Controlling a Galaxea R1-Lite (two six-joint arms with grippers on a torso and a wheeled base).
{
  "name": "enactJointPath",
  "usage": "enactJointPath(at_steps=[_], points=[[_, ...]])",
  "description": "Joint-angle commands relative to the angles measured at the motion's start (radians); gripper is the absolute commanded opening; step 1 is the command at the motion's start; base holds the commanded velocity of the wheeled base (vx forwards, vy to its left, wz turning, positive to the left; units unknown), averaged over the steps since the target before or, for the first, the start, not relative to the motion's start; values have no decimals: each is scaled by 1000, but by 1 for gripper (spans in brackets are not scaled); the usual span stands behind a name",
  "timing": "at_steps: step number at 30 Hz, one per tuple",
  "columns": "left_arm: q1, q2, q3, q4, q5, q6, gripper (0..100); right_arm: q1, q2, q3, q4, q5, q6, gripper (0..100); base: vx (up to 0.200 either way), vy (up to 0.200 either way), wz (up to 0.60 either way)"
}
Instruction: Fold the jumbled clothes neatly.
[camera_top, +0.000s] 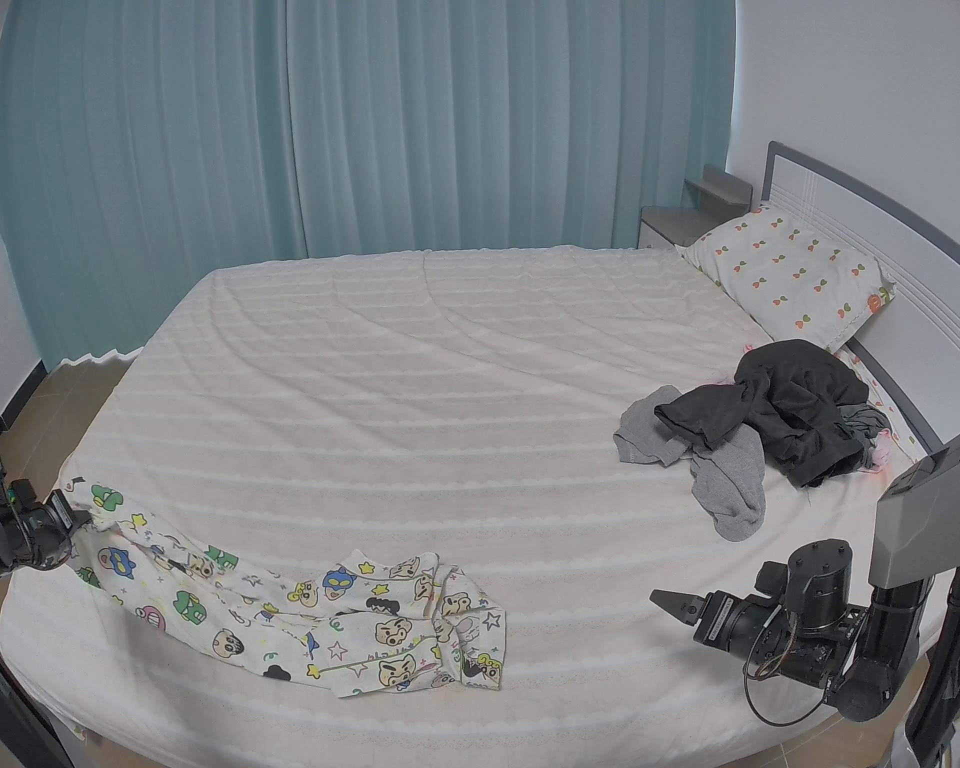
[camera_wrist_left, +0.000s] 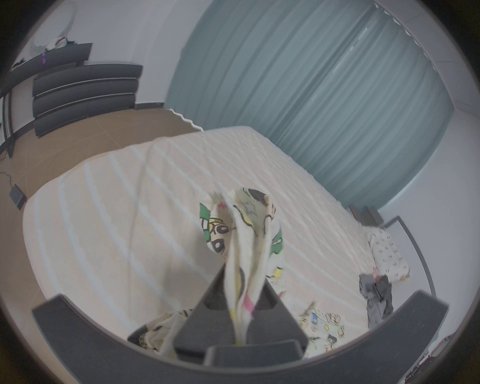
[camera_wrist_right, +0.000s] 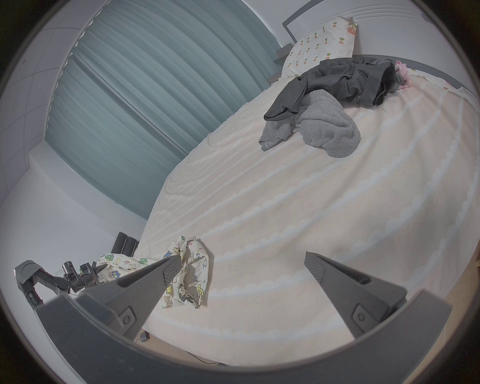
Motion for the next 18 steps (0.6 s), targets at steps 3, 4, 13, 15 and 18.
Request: enactJointPath(at_steps=[3,4,13,15,18], points=[[-400,-183,172,48,222,-28,0,2,1,2,-9,0,-3,100,0,0,0],[-408,-183,174,48,230,-33,0,2,1,2,-9,0,-3,100,0,0,0],[-1020,-122,140,-18,595,-333,0,0,2,2,-9,0,-3,100,0,0,0],[-1110,-54,108,-70,662,-376,0,0,2,2,-9,0,-3,100,0,0,0],[-1207,55,59,-139,734,-416,0,0,2,2,-9,0,-3,100,0,0,0]])
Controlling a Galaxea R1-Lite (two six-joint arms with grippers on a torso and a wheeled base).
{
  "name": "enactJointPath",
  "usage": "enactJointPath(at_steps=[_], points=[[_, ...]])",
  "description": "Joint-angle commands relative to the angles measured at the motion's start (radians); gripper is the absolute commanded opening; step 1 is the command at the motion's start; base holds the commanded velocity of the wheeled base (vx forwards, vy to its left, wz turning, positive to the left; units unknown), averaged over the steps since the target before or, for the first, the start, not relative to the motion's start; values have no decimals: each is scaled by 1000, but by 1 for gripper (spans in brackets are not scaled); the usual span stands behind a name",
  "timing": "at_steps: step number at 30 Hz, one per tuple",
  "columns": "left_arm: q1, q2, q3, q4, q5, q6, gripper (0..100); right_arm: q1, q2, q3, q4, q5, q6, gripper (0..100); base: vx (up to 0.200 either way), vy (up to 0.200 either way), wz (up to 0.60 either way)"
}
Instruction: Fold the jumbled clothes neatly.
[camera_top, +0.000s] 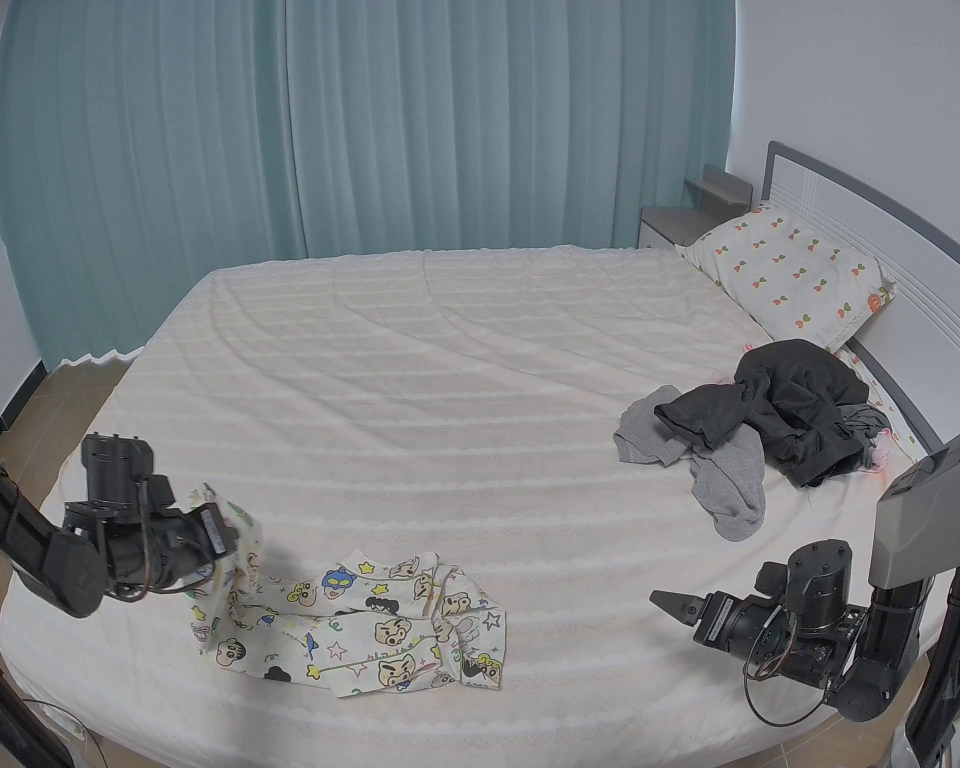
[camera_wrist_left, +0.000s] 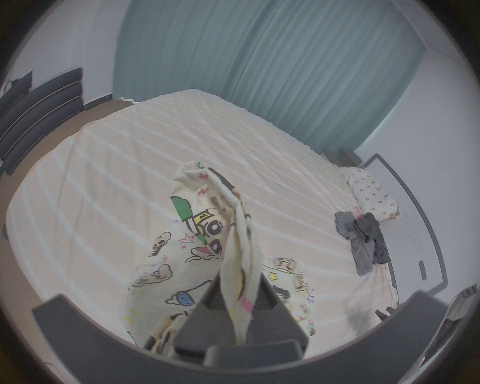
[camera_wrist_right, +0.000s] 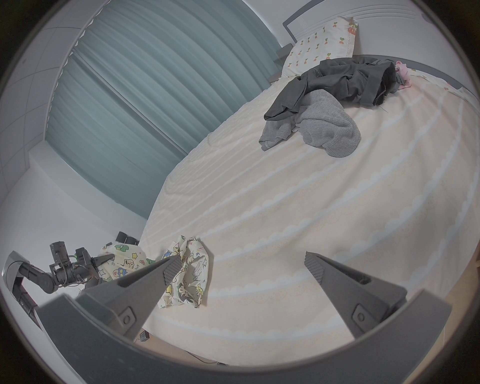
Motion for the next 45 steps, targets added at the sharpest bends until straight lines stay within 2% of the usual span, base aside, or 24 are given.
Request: enactJointPath(at_steps=[1,9,14,22,23,30,32,34,36,40,41,42,45], points=[[-409,230,-92,-140,267,-170,0,0,7,0,-9,-1,0,100,0,0,0],[-529,376,-224,-160,327,-268,0,0,25,-3,-9,-3,-5,100,0,0,0],[-538,445,-299,-165,402,-279,0,0,28,-3,-9,-3,-5,100,0,0,0],[-542,459,-327,-165,408,-291,0,1,28,-3,-9,-3,-5,100,0,0,0],[-544,459,-327,-165,408,-293,100,1,28,-1,-9,-3,-5,100,0,0,0],[-529,397,-268,-163,402,-293,100,4,27,-1,-9,-1,-5,100,0,0,0],[-516,344,-222,-163,382,-294,100,6,27,-1,-9,-1,-5,100,0,0,0],[-501,271,-153,-165,328,-296,100,6,27,-1,-9,0,-3,100,0,0,0],[-496,182,-77,-165,307,-343,100,9,30,0,-9,0,-2,100,0,0,0],[-496,90,-14,-165,293,-482,100,9,36,0,-9,0,-3,100,0,0,0],[-496,90,-14,-165,293,-482,100,9,36,0,-9,0,-3,100,0,0,0],[-492,63,18,-166,252,-514,100,11,38,0,-9,-3,-3,100,0,0,0],[-478,52,32,-166,187,-518,100,9,38,0,-9,-3,-3,100,-133,0,0]])
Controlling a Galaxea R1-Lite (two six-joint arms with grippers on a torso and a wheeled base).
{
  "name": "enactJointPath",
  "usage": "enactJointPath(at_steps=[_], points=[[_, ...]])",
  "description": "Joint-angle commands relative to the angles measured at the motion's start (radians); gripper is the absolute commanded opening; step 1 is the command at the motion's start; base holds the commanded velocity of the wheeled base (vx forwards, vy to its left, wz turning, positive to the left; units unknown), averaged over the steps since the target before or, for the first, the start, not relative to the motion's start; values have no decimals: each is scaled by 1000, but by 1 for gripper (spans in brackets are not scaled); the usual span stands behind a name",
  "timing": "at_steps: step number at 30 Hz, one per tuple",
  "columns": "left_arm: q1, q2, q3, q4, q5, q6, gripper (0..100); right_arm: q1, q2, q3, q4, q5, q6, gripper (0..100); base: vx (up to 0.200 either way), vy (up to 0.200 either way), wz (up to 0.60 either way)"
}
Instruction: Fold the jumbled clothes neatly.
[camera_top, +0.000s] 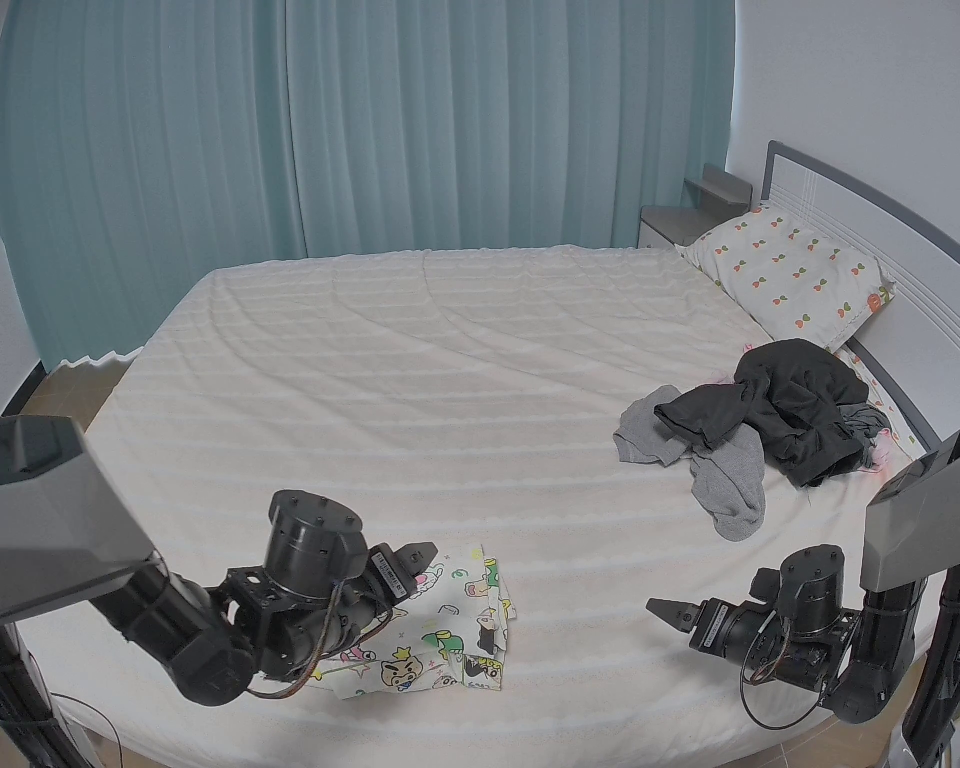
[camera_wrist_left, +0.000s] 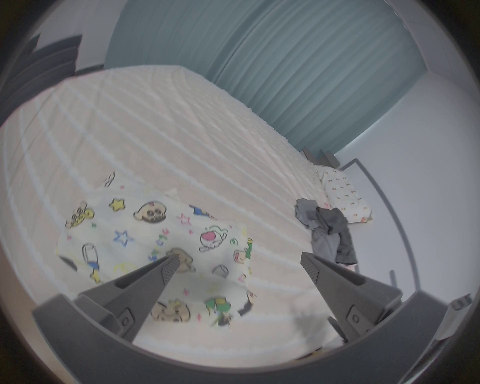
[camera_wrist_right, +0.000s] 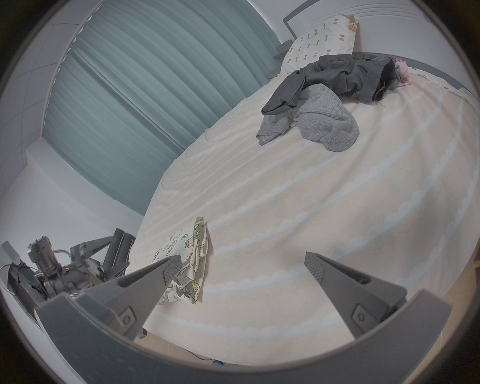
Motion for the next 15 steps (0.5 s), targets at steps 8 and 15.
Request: enactJointPath(at_steps=[8,15], points=[[25,-107,76,-3,-97,-43,100,3,25,0,-9,-6,-3,100,-100,0,0],[51,-120,76,-3,-145,-49,100,6,24,0,-9,-8,-3,100,0,0,0]])
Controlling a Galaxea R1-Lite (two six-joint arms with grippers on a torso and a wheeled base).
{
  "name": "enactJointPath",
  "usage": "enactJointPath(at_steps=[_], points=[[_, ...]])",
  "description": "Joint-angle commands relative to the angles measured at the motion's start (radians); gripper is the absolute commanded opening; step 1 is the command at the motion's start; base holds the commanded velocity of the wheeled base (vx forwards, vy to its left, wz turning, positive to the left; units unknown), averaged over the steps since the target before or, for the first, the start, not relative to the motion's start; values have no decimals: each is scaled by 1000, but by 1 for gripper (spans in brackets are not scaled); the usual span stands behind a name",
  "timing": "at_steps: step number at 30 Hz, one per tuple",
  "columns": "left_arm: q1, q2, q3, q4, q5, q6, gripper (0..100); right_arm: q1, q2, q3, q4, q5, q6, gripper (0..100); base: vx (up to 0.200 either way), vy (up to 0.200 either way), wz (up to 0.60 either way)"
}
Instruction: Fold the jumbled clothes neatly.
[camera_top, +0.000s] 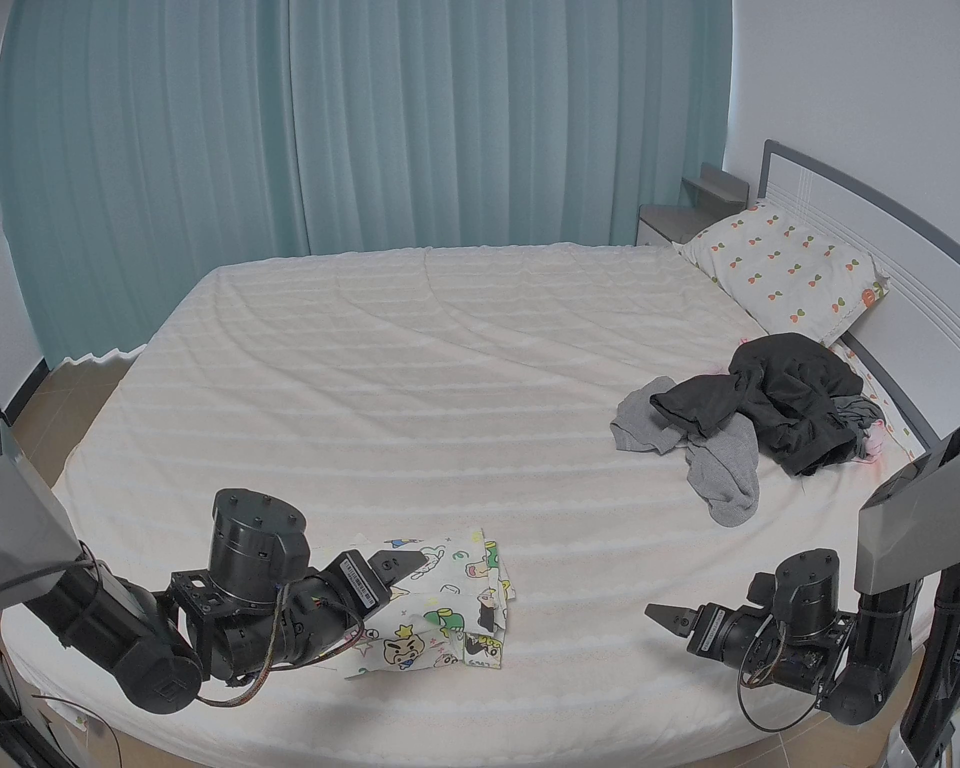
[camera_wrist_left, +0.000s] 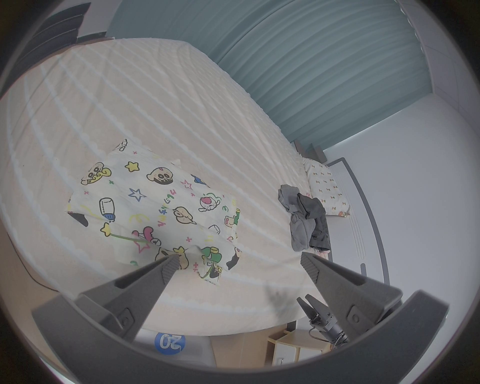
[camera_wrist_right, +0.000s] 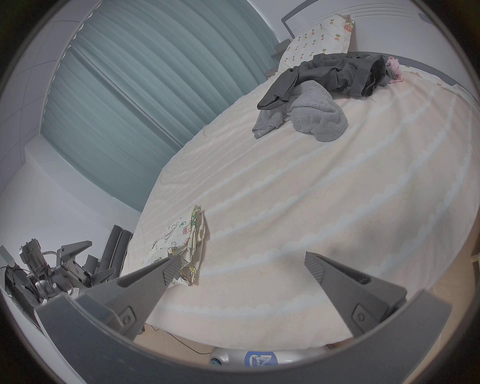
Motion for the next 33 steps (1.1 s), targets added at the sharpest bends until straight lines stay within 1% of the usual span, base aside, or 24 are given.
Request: enactJointPath(at_steps=[1,8,10,13,14,16,29,33], points=[[32,-17,0,0,-5,2,100,3,3,-1,-9,-1,0,100,0,0,0],[45,-23,0,0,-16,2,100,4,1,-1,-9,-1,0,100,0,0,0],[63,-28,2,-6,-39,0,100,4,1,-1,-9,-1,0,100,0,0,0],[81,-34,8,-14,-77,0,100,6,1,-1,-9,-1,0,100,0,200,0],[98,-36,15,-19,-102,0,100,6,1,-1,-9,-1,0,100,0,200,0],[112,-36,15,-26,-119,-1,100,6,1,-1,-9,-1,0,100,0,200,0],[123,-33,14,-26,-119,0,100,6,-2,-9,-9,-2,0,100,0,200,0],[127,-34,14,-26,-119,-1,100,21,-5,-12,-9,-2,0,100,0,200,0]])
